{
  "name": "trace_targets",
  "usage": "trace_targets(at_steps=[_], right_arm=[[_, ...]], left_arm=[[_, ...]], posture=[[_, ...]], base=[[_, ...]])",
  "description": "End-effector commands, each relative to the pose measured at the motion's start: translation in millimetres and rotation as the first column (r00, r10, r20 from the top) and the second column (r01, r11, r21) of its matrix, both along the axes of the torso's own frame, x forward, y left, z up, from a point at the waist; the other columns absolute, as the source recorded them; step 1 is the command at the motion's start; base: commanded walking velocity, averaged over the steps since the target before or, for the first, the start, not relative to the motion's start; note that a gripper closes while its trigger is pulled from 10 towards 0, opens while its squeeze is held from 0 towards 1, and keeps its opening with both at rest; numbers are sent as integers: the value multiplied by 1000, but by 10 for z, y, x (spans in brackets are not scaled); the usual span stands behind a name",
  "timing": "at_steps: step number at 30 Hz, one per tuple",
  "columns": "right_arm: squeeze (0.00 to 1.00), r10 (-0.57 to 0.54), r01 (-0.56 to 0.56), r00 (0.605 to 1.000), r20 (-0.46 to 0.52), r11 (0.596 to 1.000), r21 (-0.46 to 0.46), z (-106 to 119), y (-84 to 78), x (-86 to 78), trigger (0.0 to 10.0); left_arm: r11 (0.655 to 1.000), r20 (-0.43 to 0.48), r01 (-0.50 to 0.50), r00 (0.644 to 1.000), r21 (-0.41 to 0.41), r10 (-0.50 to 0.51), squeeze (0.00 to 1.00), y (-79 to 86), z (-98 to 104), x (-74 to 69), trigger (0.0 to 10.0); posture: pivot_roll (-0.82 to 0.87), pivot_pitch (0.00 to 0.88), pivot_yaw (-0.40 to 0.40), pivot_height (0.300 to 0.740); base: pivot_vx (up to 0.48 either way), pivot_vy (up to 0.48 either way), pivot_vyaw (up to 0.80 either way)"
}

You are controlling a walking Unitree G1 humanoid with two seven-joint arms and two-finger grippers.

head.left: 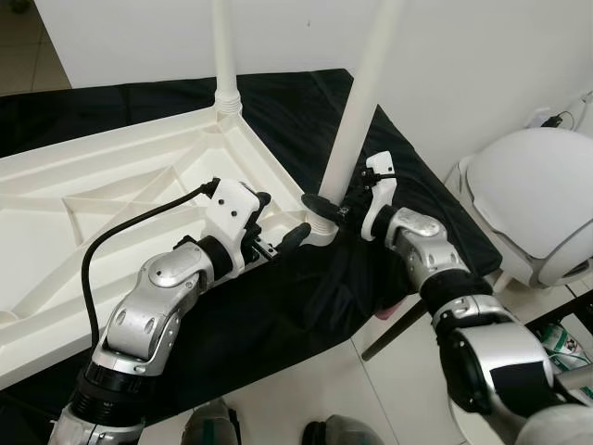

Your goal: Building children table

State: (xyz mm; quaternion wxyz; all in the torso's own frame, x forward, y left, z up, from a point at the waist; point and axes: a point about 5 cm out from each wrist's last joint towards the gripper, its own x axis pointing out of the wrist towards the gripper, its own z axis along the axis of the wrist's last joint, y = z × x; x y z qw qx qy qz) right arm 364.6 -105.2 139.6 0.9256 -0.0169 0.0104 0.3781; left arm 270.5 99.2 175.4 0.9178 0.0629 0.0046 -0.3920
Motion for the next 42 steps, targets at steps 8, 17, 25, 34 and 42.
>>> trace_targets(at_steps=[8, 17, 25, 34, 42], right_arm=[[0, -260, 269, 962, -87, 957, 112, -76, 291, -34, 10000], [0, -445, 463, 884, -146, 876, 133, -69, 651, -114, 10000], [1000, -448, 466, 882, -144, 874, 139, -76, 535, -136, 10000], [1000, -408, 423, 905, -121, 892, 157, -87, 306, -167, 10000], [0, -220, 224, 974, -50, 969, 101, -79, 33, -118, 10000]], left_arm=[[1000, -4, 16, 1000, -5, -16, 0, -32, 6, -8, 10000], [1000, -3, 21, 1000, -4, -21, 0, -48, 3, 0, 10000], [1000, -7, 16, 1000, -8, -16, 0, -49, -10, -17, 10000], [1000, -11, 18, 1000, -8, -18, 0, -53, -20, -25, 10000], [1000, -13, 27, 1000, -3, -27, 0, -51, -25, -35, 10000]], posture=[[12, 0, -57, 740], [16, 0, -59, 740], [14, 0, -65, 740], [10, 0, -66, 740], [9, 0, -58, 740]], base=[[0, 0, 0], [0, 0, 0], [0, 0, 0], [0, 0, 0], [0, 0, 0]])
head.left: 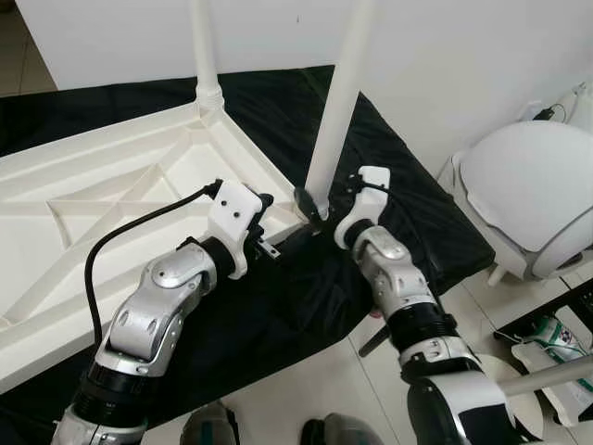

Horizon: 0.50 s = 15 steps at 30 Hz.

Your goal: Building children table

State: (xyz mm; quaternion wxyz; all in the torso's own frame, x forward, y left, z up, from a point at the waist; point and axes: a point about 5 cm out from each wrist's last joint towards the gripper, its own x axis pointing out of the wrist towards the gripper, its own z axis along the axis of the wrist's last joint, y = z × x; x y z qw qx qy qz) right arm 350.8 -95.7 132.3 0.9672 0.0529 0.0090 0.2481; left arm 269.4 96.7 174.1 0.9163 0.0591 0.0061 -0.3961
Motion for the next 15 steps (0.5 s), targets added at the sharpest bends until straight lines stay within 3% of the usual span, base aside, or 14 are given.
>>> trace_targets(at_steps=[1, 6, 15], right_arm=[[0, 51, -50, 999, 6, 998, -23, -6, -61, 20, 10000], [0, 163, -161, 986, 27, 984, -82, 45, -185, 126, 10000], [0, 286, -283, 958, 29, 955, -85, 153, -90, 208, 10000]], left_arm=[[1000, -7, 19, 1000, 3, -19, 0, -26, -11, -25, 10000], [999, -9, 32, 999, 10, -32, 0, -34, -17, -31, 10000], [999, -7, 31, 1000, 10, -31, 0, -42, -11, -38, 10000]], posture=[[9, 0, -58, 740], [13, 0, -56, 740], [31, 0, -62, 740]], base=[[0, 0, 0], [0, 0, 0], [0, 0, 0]])
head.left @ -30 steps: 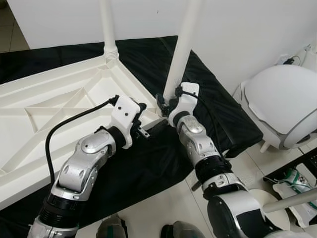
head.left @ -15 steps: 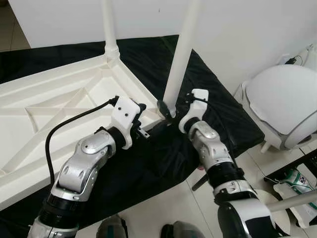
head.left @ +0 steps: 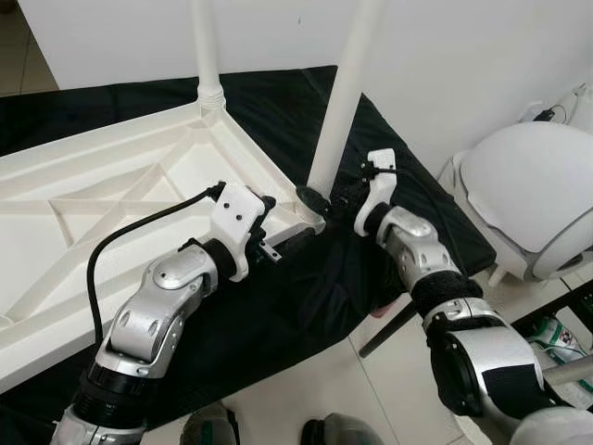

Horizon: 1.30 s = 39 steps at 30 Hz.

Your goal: Building children table

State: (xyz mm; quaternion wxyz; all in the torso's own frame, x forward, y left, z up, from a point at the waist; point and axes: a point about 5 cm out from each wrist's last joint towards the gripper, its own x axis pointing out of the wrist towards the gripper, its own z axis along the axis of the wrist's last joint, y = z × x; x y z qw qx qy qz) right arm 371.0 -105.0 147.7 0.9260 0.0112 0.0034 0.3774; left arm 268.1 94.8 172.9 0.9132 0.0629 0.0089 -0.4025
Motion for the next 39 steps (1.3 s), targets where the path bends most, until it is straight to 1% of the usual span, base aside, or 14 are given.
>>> trace_targets(at_steps=[1, 5, 6, 7, 8, 21, 22, 24, 25, 30, 33, 35, 37, 39], right_arm=[[0, 27, -27, 1000, -3, 1000, -12, 0, 7, 10, 10000], [0, 39, -40, 999, -13, 999, -30, -15, 11, 17, 9922], [0, 45, -46, 999, -25, 997, -56, -39, 5, 26, 2431], [0, 48, -51, 998, -34, 996, -75, -56, -1, 31, 2431], [0, 58, -62, 997, -41, 993, -97, -84, -16, 27, 0], [0, 66, -73, 995, -69, 992, -98, -214, -190, -43, 0], [0, 52, -59, 997, -64, 993, -99, -221, -207, -47, 4667], [0, 42, -48, 997, -61, 994, -100, -224, -215, -47, 4667], [0, 35, -40, 998, -59, 995, -88, -226, -209, -49, 10000], [0, -20, 17, 999, -45, 998, -68, -211, -171, -38, 10000], [0, -87, 86, 995, -44, 996, -16, -148, -61, -22, 10000], [0, -171, 173, 984, -53, 984, 30, -89, 104, -36, 10000], [0, -171, 173, 984, -53, 984, 30, -89, 104, -36, 10000], [0, -320, 323, 945, -68, 945, 54, -68, 196, -61, 10000]], left_arm=[[1000, -3, 16, 1000, 1, -16, 0, -21, 1, -25, 10000], [1000, -2, 14, 1000, 1, -14, 0, -18, 3, -26, 10000], [1000, -1, 12, 1000, 2, -12, 0, -16, 4, -25, 10000], [1000, -1, 11, 1000, 2, -11, 0, -15, 5, -25, 10000], [1000, 1, 7, 1000, 2, -7, 0, -11, 8, -23, 10000], [1000, -3, -8, 1000, -8, 8, 0, 6, 10, -28, 10000], [1000, -4, -7, 1000, -9, 7, 0, 5, 9, -26, 10000], [1000, -4, -7, 1000, -9, 7, 0, 4, 10, -27, 10000], [1000, -5, -6, 1000, -10, 6, 0, 3, 10, -28, 10000], [1000, -7, -3, 1000, -11, 3, 0, 2, 8, -32, 10000], [1000, -11, 1, 1000, -12, -1, 0, 1, 5, -42, 10000], [1000, -15, 3, 1000, -10, -3, 0, 3, -2, -53, 10000], [1000, -15, 3, 1000, -10, -3, 0, 3, -2, -53, 10000], [1000, -18, 3, 1000, -9, -3, 0, 11, -7, -61, 10000]], posture=[[31, 0, -62, 740], [34, 0, -64, 740], [35, 0, -65, 740], [35, 0, -66, 740], [38, 0, -70, 740], [23, 0, -69, 740], [22, 0, -68, 740], [20, 0, -69, 740], [17, 0, -68, 740], [15, 5, -65, 740], [16, 9, -62, 740], [17, 10, -61, 740], [17, 10, -61, 740], [16, 11, -59, 740]], base=[[0, 0, 0], [0, 0, 0], [0, 0, 0], [0, 0, 0], [0, 0, 0], [0, 0, 0], [0, 0, 0], [0, 0, 0], [0, 0, 0], [0, 0, 0], [0, 0, 0], [0, 0, 0], [0, 0, 0], [0, 0, 0]])
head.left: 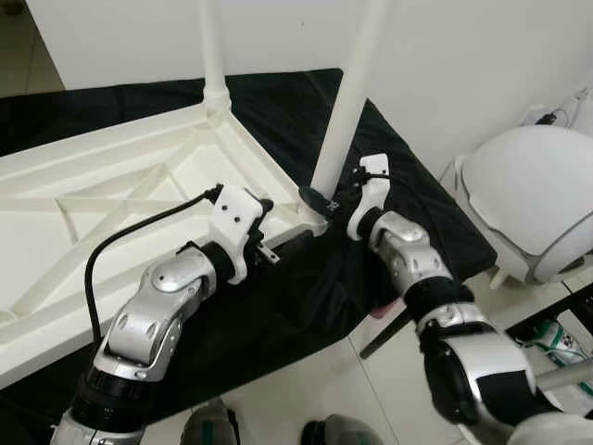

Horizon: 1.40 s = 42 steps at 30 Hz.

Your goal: Building children table

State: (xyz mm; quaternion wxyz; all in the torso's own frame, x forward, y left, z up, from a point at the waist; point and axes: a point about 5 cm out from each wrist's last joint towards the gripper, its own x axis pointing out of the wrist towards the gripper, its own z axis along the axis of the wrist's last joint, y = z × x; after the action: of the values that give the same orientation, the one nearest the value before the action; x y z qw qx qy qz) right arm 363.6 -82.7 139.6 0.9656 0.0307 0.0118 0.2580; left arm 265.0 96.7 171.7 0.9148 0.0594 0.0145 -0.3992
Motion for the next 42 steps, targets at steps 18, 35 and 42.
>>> trace_targets(at_steps=[18, 35, 42], right_arm=[[0, -246, 247, 969, -33, 968, 42, 38, 259, -235, 10000], [0, 47, -46, 998, 29, 998, -44, 90, -330, -12, 10000], [0, 151, -147, 988, 40, 986, -79, 128, -374, 58, 10000]], left_arm=[[1000, -9, 20, 1000, -6, -20, 0, -24, 9, -18, 10000], [1000, -6, 18, 1000, -7, -18, 0, -26, 12, -13, 10000], [1000, -1, 25, 1000, -2, -25, 0, -31, 18, 3, 10000]], posture=[[10, 9, -56, 740], [14, 0, -64, 740], [19, 0, -58, 740]], base=[[0, 0, 0], [0, 0, 0], [0, 0, 0]])
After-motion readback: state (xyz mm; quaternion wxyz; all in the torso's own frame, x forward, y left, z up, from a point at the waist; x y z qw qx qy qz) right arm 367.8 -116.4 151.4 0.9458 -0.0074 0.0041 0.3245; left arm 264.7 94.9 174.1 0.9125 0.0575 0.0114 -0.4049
